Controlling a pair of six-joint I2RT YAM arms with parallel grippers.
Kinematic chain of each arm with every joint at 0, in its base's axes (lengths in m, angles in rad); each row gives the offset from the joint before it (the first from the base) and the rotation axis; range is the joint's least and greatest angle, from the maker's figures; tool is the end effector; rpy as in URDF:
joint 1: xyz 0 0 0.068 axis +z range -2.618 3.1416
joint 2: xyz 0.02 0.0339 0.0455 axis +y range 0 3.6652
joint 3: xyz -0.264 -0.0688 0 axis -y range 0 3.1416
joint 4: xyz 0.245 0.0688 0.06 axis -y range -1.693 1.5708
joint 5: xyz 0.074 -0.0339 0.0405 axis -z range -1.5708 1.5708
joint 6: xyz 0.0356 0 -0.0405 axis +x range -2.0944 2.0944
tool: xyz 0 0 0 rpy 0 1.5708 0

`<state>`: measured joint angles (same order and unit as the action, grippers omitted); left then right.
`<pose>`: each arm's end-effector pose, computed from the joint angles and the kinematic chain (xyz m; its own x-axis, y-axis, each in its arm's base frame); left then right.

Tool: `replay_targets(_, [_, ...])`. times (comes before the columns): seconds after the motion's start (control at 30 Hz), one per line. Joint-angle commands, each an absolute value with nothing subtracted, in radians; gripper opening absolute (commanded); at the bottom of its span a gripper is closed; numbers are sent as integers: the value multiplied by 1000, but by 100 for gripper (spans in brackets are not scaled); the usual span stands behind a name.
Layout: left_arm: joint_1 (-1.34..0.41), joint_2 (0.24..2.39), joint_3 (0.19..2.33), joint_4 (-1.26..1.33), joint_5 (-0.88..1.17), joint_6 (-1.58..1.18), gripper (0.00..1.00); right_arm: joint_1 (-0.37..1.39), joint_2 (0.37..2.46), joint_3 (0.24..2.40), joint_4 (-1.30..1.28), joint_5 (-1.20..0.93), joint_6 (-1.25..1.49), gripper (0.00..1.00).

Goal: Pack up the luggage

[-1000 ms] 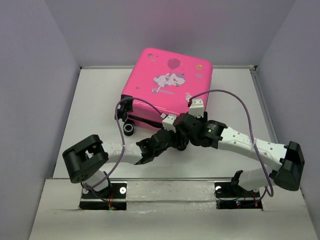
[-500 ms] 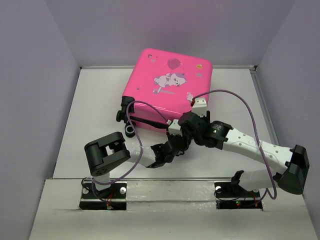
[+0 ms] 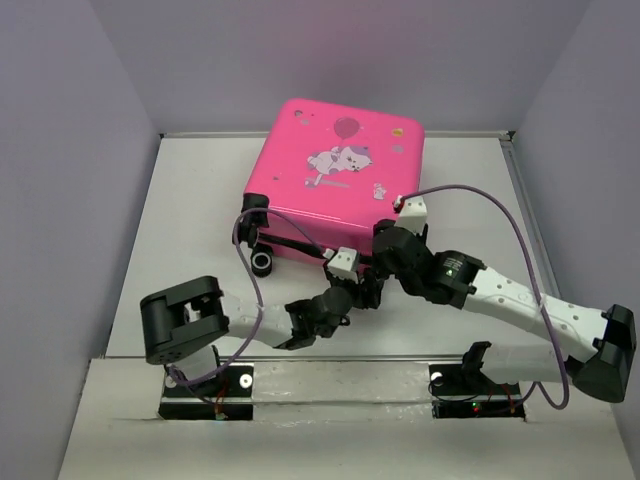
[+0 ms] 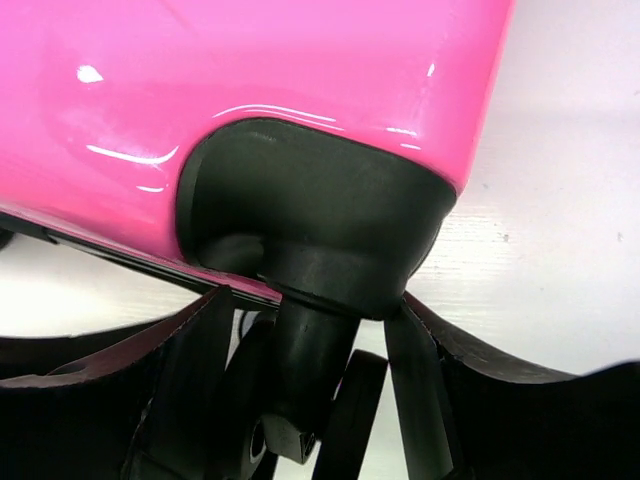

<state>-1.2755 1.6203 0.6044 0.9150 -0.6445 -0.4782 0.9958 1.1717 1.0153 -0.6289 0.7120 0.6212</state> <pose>0.1122 -0.2952 0.1902 -0.2979 -0.2847 -0.9112 0.5111 0.7586 -0.4041 0.1501 0.1889 0.3065 -0.5362 -0.0172 -0.8439 -0.0885 0.9954 0.0359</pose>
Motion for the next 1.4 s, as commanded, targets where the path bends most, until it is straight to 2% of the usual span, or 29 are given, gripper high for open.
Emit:
replay_targets(0.0, [-1298, 1372, 556, 932, -565, -480, 82, 1005, 1045, 990, -597, 653, 558, 7])
replay_targets(0.13, [-1299, 1163, 496, 767, -546, -541, 89, 927, 997, 933, -638, 673, 584, 7])
replay_targets(0.27, [-1279, 988, 596, 299, -595, -603, 95, 806, 943, 868, -638, 649, 555, 7])
replay_targets(0.43, [-1165, 789, 690, -134, -556, -675, 98, 727, 870, 884, -641, 620, 499, 20])
replay_targets(0.5, [-1071, 696, 684, -208, -529, -695, 98, 718, 867, 891, -641, 604, 488, 25])
replay_targets(0.53, [-1046, 669, 686, -247, -517, -699, 98, 718, 871, 891, -644, 598, 477, 30])
replay_targets(0.57, [-1014, 643, 689, -317, -511, -704, 98, 718, 873, 890, -644, 589, 477, 42])
replay_targets(0.7, [-1008, 594, 732, -455, -546, -716, 99, 718, 847, 893, -650, 529, 479, 75])
replay_targets(0.77, [-1006, 623, 749, -507, -567, -707, 99, 718, 827, 907, -649, 494, 471, 81])
replay_targets(0.87, [-1006, 687, 769, -502, -568, -674, 99, 718, 776, 939, -649, 420, 454, 85])
replay_targets(1.07, [-967, 762, 768, -407, -534, -597, 99, 718, 675, 943, -603, 273, 460, 85])
replay_targets(1.13, [-934, 778, 750, -356, -490, -569, 99, 718, 649, 933, -586, 230, 472, 82])
replay_targets(1.27, [-879, 796, 721, -293, -448, -549, 91, 718, 643, 856, -476, 49, 509, 58])
replay_targets(1.3, [-865, 799, 718, -258, -427, -546, 81, 718, 644, 830, -444, 22, 521, 43])
replay_targets(1.37, [-858, 802, 706, -206, -402, -542, 75, 747, 643, 740, -345, -35, 554, 30])
